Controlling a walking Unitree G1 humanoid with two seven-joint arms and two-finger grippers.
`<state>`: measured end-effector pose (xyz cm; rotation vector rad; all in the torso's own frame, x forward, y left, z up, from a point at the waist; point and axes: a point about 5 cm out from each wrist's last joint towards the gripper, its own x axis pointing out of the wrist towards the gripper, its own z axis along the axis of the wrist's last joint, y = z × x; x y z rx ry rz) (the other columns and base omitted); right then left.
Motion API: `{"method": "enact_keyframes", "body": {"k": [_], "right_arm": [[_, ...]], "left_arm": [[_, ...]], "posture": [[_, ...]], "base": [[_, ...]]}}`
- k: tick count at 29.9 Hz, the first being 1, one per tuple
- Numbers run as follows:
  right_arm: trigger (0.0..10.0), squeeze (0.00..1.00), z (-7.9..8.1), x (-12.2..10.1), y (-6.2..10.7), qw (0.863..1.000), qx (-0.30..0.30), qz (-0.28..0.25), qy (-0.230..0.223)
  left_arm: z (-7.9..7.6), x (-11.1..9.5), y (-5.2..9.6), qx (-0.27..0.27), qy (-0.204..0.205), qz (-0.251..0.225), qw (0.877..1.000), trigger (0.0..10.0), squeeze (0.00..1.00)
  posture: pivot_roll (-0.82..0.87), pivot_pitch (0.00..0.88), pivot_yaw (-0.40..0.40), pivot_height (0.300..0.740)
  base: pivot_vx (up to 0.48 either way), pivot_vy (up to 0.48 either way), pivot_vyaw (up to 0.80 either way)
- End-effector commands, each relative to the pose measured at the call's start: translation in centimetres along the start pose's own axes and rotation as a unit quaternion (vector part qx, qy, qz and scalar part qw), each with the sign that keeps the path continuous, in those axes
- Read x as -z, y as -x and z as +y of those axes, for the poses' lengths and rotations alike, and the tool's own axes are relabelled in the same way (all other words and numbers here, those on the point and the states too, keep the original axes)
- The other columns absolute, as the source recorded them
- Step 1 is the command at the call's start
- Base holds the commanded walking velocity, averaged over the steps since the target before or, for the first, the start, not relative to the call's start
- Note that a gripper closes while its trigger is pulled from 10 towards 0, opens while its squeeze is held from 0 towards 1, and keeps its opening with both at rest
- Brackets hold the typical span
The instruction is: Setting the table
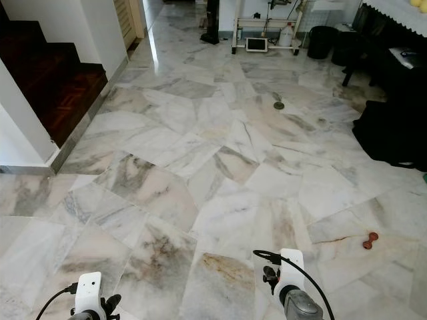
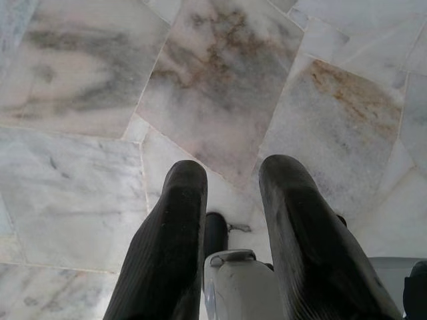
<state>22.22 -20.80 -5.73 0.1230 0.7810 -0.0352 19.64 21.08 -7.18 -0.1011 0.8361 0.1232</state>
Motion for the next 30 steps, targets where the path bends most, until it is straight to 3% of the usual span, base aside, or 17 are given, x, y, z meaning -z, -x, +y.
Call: {"method": "enact_keyframes", "body": {"k": [1,30], "right_arm": [[10.0,0.00,-0.09,0.59,0.12,1.000,0.006,0.012,0.003],[10.0,0.00,0.36,1.44,0.19,1.000,0.005,0.027,0.003]], "left_arm": [[0.30,0.12,0.11,-0.006,0.009,-0.006,1.000,10.0,0.00],[0.36,0.33,0.20,0.006,0.009,-0.005,1.000,10.0,0.00]], "posture": [[-0.03,0.000,-0.007,0.740],[-0.04,0.000,0.021,0.740]], "base": [[0.000,0.000,0.00],[0.000,0.000,-0.74]]}}
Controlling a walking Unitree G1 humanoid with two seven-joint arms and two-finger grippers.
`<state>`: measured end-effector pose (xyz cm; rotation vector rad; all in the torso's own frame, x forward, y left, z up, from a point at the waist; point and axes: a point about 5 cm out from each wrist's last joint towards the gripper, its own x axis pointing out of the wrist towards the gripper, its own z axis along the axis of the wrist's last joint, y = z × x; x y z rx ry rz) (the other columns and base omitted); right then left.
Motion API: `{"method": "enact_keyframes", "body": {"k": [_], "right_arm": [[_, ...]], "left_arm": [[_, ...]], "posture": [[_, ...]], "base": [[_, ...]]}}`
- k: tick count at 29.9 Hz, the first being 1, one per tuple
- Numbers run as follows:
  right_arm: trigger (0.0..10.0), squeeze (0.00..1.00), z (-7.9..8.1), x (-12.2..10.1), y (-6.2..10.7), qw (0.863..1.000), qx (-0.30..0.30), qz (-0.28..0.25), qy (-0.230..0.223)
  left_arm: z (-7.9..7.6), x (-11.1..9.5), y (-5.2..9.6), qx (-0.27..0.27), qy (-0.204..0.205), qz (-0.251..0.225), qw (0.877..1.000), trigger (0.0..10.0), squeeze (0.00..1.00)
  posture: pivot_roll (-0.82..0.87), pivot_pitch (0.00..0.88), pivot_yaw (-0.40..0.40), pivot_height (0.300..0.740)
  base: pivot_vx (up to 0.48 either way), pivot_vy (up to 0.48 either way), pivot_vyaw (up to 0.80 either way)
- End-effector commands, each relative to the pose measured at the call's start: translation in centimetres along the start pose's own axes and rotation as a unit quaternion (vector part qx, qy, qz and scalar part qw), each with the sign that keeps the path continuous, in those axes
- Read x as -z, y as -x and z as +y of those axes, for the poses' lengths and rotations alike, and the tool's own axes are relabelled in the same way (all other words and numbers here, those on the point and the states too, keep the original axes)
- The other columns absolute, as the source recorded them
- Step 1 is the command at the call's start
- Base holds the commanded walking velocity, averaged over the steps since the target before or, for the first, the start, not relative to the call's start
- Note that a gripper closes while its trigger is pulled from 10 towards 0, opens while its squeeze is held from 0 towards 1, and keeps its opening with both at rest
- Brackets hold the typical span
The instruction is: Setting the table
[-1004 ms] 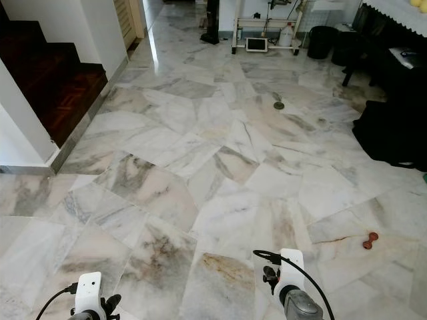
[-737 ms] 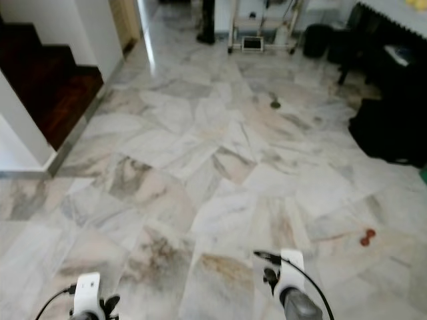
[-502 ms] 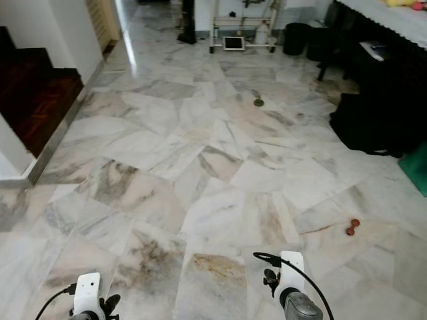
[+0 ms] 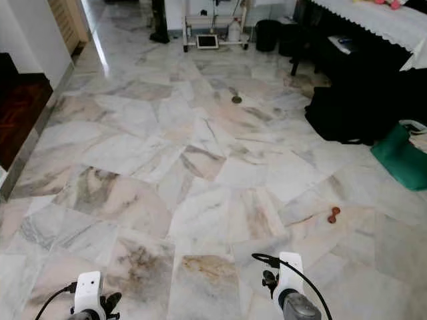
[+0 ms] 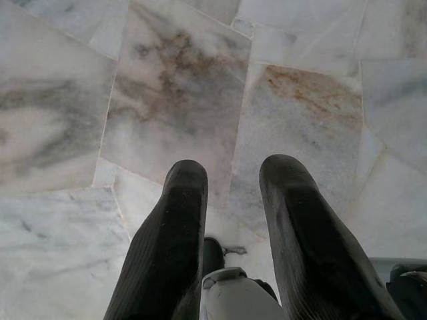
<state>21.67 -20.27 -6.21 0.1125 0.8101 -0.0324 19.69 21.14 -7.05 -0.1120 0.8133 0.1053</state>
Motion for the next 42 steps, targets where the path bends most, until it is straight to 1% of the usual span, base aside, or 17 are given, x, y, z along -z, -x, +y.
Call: {"method": "enact_keyframes", "body": {"k": [1,15,26,42], "right_arm": [[10.0,0.00,0.01,0.74,0.13,1.000,0.003,0.013,-0.003],[10.0,0.00,0.34,1.31,0.20,1.000,0.002,0.017,-0.007],[10.0,0.00,0.30,1.50,0.25,1.000,0.003,0.020,-0.008],[10.0,0.00,0.23,1.61,0.29,1.000,0.003,0.022,-0.007]], "left_arm": [[0.38,0.46,0.17,-0.004,0.007,0.006,1.000,10.0,0.00],[0.67,0.26,0.19,-0.001,-0.002,0.003,1.000,10.0,0.00],[0.38,0.03,0.08,0.006,-0.009,0.003,1.000,10.0,0.00],[0.25,0.54,0.18,0.009,-0.006,0.010,1.000,10.0,0.00]], "posture": [[-0.04,0.000,0.025,0.740],[-0.06,0.000,0.044,0.740],[-0.06,0.000,0.045,0.740],[-0.05,0.000,0.035,0.740]], "base": [[0.000,0.000,-0.74],[0.000,0.000,-0.73],[0.000,0.000,-0.73],[0.000,0.000,-0.73]]}}
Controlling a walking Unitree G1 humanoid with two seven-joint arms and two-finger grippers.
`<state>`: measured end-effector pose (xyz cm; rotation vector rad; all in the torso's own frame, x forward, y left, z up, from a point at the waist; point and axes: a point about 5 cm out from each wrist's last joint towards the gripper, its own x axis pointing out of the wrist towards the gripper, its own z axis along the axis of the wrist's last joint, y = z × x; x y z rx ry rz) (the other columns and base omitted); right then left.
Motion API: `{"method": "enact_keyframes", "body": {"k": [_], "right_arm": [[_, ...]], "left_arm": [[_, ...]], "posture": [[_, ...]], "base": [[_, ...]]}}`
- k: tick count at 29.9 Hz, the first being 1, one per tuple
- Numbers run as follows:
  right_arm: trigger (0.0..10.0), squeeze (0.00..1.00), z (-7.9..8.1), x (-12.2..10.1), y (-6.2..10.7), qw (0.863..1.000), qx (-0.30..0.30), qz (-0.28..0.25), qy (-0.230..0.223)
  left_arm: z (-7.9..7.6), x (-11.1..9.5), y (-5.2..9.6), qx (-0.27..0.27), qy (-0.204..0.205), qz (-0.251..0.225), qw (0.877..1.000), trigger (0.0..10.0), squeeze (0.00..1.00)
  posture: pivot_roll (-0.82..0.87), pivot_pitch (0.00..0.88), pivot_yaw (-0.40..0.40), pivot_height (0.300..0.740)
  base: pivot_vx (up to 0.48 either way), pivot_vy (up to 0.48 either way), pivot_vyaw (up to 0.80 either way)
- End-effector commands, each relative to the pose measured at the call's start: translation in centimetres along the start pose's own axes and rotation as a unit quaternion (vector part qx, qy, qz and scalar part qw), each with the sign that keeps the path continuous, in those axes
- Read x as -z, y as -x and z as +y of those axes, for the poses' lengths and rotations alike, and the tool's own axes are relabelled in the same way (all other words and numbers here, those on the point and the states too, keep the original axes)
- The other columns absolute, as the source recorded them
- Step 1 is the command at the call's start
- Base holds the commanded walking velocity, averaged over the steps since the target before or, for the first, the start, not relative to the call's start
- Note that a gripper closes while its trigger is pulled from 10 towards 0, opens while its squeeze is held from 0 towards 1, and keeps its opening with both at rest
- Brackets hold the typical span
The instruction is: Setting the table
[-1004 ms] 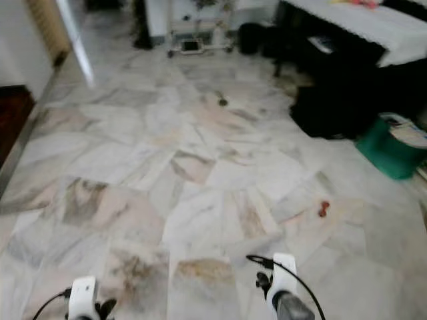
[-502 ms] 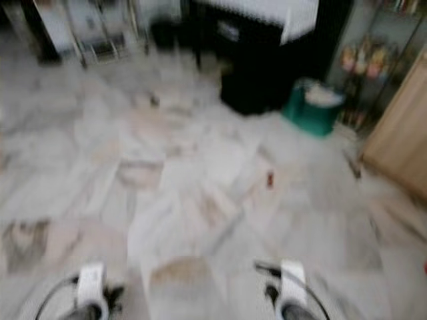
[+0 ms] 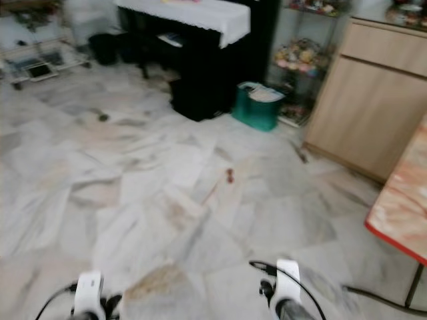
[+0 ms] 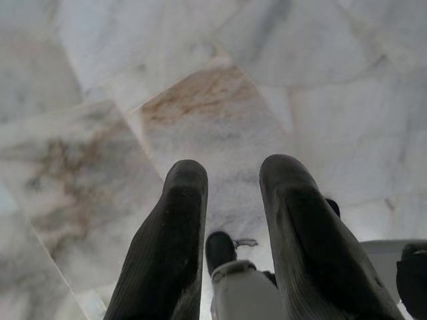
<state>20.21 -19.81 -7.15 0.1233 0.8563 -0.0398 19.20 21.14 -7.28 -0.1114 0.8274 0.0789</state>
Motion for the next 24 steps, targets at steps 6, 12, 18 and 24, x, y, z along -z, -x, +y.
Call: {"method": "enact_keyframes", "body": {"k": [6,12,18,24], "right_arm": [[10.0,0.00,-0.26,-0.17,0.01,1.000,0.002,-0.001,0.000],[10.0,0.00,-0.36,-0.17,0.03,1.000,0.004,-0.001,-0.001],[10.0,0.00,-0.25,-0.03,0.04,1.000,0.003,0.000,-0.001],[10.0,0.00,-0.14,0.08,0.04,1.000,0.003,0.001,-0.004]], "left_arm": [[0.05,0.22,0.03,-0.003,0.002,0.006,1.000,10.0,0.00],[0.06,0.35,0.05,-0.002,0.004,0.010,1.000,10.0,0.00],[0.11,0.44,0.08,-0.002,0.001,0.012,1.000,10.0,0.00],[0.01,0.41,0.05,0.001,-0.004,0.013,1.000,10.0,0.00]], "posture": [[-0.06,0.000,0.029,0.740],[-0.06,0.000,0.031,0.740],[-0.06,0.000,0.032,0.740],[-0.07,0.000,0.041,0.740]], "base": [[0.000,0.000,-0.73],[0.000,0.000,-0.73],[0.000,0.000,-0.73],[0.000,0.000,-0.73]]}}
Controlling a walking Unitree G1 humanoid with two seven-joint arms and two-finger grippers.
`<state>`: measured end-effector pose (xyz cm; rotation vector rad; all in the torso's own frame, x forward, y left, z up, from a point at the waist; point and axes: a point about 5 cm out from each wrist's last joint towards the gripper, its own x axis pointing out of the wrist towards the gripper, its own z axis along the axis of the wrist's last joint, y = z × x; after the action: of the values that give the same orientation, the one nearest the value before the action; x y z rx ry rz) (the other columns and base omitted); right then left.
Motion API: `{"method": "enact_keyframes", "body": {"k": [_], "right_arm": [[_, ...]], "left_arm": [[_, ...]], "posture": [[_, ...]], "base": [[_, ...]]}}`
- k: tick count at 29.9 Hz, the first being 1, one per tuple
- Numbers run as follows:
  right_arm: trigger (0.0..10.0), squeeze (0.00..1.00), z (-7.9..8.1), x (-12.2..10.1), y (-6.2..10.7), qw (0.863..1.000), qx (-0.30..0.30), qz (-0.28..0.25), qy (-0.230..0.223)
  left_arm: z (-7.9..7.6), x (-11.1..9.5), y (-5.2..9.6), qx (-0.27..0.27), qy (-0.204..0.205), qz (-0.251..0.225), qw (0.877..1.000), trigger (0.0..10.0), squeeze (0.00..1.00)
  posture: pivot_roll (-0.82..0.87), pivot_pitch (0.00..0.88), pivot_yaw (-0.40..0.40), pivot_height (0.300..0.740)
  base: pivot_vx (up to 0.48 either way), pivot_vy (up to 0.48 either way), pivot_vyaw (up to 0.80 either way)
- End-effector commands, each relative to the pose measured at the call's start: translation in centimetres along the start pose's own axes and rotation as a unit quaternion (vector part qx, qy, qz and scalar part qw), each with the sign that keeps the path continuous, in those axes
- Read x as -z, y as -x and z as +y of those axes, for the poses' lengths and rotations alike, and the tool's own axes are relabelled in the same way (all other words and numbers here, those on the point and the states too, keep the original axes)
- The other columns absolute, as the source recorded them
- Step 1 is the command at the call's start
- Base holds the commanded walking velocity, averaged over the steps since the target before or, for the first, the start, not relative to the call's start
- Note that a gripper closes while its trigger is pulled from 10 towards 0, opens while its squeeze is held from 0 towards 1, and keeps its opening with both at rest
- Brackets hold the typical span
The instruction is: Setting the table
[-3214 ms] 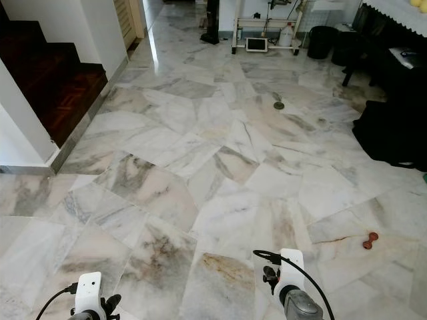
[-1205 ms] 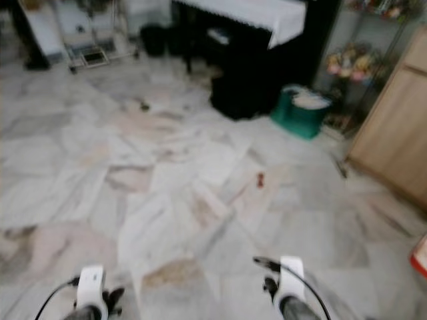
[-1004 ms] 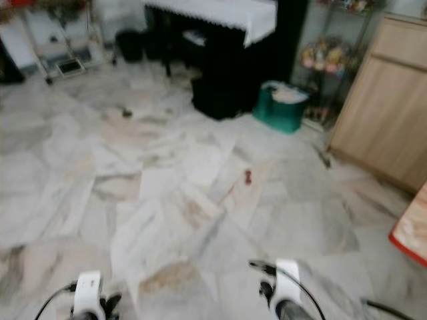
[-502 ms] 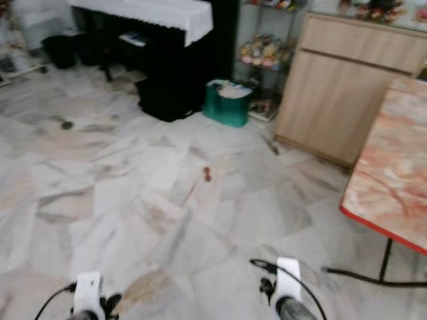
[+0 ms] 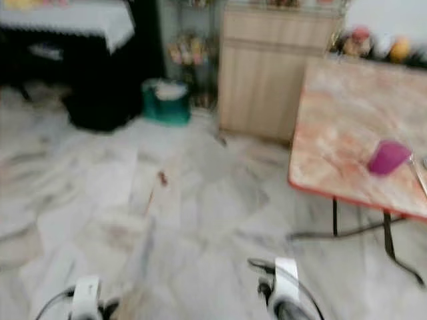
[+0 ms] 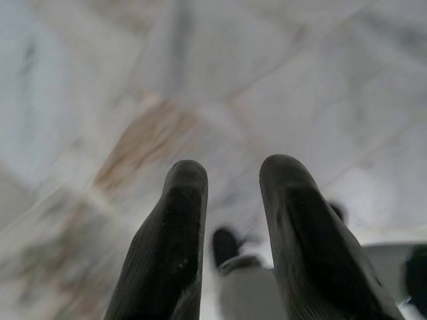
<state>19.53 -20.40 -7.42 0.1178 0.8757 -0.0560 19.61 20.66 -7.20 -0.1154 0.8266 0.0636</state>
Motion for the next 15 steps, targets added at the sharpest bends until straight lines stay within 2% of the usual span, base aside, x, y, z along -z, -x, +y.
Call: {"method": "enact_keyframes", "body": {"k": [1,15], "right_arm": [[10.0,0.00,0.52,-0.52,-0.18,1.000,-0.006,-0.008,-0.003],[10.0,0.00,0.79,-0.54,-0.23,1.000,-0.009,-0.008,-0.003]], "left_arm": [[0.53,0.71,0.26,-0.006,-0.003,0.013,1.000,10.0,0.00],[0.50,0.45,0.19,-0.004,-0.006,0.010,1.000,10.0,0.00]], "posture": [[-0.07,0.000,0.041,0.740],[-0.06,0.000,0.044,0.740]], "base": [[0.000,0.000,-0.73],[0.000,0.000,-0.73]]}}
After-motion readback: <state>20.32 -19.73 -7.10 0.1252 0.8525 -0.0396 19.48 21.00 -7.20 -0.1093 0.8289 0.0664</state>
